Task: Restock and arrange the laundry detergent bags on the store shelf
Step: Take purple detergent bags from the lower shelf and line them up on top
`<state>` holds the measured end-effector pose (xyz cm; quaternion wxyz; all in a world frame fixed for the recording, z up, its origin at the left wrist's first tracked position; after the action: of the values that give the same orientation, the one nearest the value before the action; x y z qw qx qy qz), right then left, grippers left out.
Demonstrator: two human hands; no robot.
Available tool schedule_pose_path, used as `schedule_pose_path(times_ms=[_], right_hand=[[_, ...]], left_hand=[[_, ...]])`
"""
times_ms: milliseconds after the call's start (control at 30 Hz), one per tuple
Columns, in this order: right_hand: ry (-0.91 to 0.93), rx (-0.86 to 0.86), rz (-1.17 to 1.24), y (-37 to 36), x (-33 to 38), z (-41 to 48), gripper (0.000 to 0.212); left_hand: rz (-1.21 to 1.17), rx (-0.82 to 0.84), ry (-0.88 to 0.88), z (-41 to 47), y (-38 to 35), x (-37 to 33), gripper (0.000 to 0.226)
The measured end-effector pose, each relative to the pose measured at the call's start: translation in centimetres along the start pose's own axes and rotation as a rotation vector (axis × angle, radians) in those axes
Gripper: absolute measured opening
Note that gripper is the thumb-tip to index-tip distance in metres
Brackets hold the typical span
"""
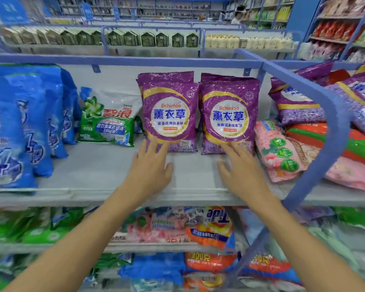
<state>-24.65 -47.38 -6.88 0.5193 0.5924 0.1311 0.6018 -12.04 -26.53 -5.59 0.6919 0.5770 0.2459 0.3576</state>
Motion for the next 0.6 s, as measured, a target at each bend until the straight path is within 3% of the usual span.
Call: schedule_pose_path(times_ms=[300, 600], right_hand=[[0.052, 0.049, 0.015, 0.5, 2.1, -10.1, 0.054], [0.075, 0.148, 0.100, -4.2, 5.6, -19.1, 0.061]], left_hand=[[-0.017, -0.045, 0.060, -13.5, 2.7, 0.5, 0.055], [-0.061, 0.041, 0.238, -25.3, -0.4, 5.0, 0.050]])
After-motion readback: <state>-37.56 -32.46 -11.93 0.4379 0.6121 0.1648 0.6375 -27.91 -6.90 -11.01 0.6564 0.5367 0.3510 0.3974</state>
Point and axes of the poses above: each hand's wrist, its own z-axis towards the middle knuckle, its own y-axis out of the back of the hand, x = y × z, the point moved 4 cm from there along z, towards the middle knuckle, and after that the axes turned 13 degrees about z, right-handed, at the moved point
